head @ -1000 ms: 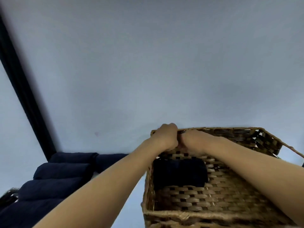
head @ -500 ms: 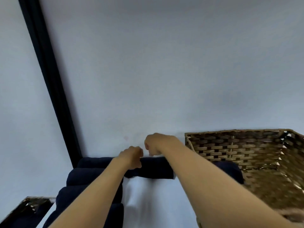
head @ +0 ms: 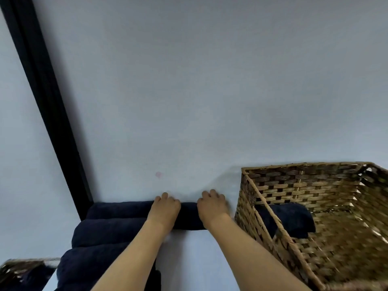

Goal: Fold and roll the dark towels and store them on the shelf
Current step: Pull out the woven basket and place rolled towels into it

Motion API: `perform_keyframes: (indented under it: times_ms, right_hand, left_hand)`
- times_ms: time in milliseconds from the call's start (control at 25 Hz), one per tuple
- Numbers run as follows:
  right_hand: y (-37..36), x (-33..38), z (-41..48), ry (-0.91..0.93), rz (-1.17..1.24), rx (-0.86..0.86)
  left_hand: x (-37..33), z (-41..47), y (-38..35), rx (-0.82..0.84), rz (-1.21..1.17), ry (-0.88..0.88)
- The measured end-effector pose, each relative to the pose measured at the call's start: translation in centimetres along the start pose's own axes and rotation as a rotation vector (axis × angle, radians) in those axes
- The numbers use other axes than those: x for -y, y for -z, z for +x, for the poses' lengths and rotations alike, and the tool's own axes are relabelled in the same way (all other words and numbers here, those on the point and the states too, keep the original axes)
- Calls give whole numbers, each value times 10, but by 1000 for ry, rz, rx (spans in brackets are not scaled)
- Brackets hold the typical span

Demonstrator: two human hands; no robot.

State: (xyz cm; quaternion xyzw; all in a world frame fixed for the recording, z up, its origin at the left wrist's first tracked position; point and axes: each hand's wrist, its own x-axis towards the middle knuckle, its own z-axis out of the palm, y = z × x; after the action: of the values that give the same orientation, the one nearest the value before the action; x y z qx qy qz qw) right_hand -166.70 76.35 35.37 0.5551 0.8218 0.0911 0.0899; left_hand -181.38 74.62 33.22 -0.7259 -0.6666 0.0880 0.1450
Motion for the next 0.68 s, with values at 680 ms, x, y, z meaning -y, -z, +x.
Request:
perform_keyframes:
  times_ms: [680]
  right_hand:
    - [176, -133, -66, -75, 277, -132]
  left_hand:
    - [20, 6, 209, -313, -487, -149]
